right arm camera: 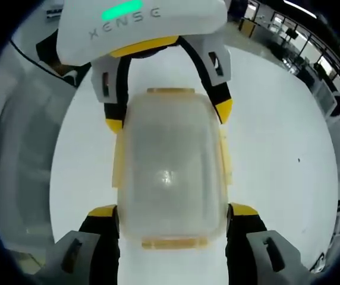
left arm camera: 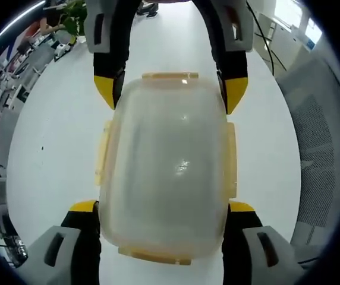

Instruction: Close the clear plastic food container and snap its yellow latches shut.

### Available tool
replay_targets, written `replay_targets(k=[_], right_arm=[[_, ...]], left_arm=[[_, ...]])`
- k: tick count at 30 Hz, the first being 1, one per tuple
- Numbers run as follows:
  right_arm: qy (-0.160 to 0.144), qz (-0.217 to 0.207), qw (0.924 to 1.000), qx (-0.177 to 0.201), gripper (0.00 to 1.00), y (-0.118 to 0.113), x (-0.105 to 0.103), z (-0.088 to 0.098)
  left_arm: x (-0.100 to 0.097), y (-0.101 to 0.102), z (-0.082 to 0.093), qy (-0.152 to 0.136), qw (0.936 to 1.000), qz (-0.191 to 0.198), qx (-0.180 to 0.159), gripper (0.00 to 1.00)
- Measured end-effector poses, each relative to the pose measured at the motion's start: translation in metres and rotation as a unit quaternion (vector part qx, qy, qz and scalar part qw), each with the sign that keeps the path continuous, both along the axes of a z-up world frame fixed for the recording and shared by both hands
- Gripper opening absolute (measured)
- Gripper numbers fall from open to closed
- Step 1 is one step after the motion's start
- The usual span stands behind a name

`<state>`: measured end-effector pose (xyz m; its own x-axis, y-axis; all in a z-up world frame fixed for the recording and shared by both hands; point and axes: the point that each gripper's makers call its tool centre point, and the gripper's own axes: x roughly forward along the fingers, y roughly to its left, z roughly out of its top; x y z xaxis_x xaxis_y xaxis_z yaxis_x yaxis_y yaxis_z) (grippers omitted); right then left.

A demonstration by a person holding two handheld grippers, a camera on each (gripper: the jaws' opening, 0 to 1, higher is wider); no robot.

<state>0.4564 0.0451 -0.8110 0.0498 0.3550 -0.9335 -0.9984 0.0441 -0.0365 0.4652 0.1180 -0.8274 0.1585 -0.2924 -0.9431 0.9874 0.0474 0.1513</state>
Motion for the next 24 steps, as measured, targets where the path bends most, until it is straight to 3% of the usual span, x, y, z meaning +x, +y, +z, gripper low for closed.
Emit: replay_targets(k=[22, 24], right_arm=[[0.001, -0.006, 1.0, 0.0, 0.73, -0.003, 0.015, 0.0], [0.001, -0.008, 1.0, 0.002, 0.73, -0.003, 0.015, 0.001]], left_arm=[[0.015, -0.003, 0.0, -0.001, 1.0, -0.003, 0.003, 0.86], [0.016, -0.004, -0.003, -0.013, 0.9999, -0.004, 0.005, 0.87]])
